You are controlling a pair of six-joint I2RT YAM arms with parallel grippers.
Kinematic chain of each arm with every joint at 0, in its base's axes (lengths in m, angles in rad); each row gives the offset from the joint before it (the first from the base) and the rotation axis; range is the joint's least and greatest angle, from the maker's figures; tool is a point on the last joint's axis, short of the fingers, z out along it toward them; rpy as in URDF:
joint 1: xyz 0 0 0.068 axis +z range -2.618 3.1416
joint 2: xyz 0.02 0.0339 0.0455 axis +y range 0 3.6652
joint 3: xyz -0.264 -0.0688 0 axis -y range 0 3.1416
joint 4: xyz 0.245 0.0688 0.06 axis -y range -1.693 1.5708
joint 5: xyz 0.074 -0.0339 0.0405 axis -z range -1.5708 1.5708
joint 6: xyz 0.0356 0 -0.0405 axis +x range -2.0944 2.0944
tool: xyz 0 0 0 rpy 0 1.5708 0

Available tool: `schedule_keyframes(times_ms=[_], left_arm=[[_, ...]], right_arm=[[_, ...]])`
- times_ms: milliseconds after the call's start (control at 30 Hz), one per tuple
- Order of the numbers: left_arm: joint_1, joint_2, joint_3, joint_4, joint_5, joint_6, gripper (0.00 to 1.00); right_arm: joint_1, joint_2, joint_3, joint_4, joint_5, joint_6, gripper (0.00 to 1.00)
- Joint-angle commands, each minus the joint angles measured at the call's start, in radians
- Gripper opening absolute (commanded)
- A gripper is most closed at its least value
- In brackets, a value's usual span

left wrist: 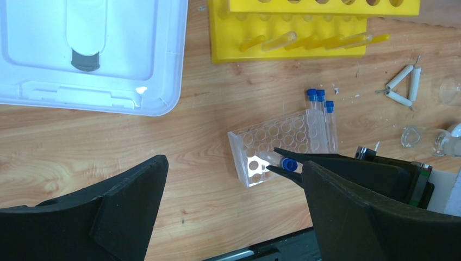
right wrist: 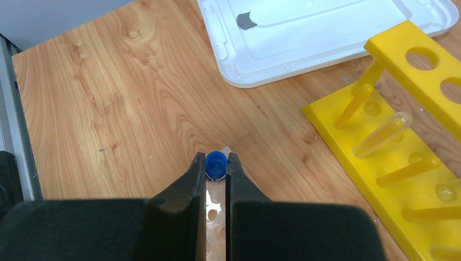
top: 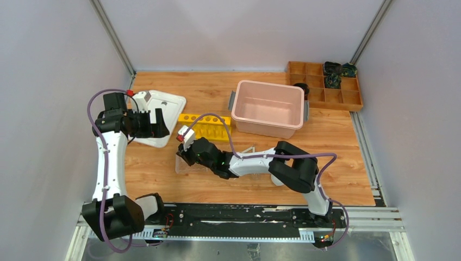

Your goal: Organize the chemistry lab equipment

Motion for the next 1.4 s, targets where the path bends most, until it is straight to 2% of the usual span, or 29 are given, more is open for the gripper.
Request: schedule_keyframes(times_ms=[0,700,1367], left_arm=[[0.012,0.004,0.033,0.011,0.023,0.013,1.0],[0.024,0.009,0.028,0.011,0.04,0.021,1.0],[0.044,-0.003,0.03,0.011,0.056,0.03,1.0]], right_arm=[[0.014,0.024,0.023,0.103,0.0,-0.031,0.0],[0.016,0.077,0.07,0.082,-0.05,-0.054,0.0],[0.014,0.123,0.068,0.072,0.003,-0.104,0.0]])
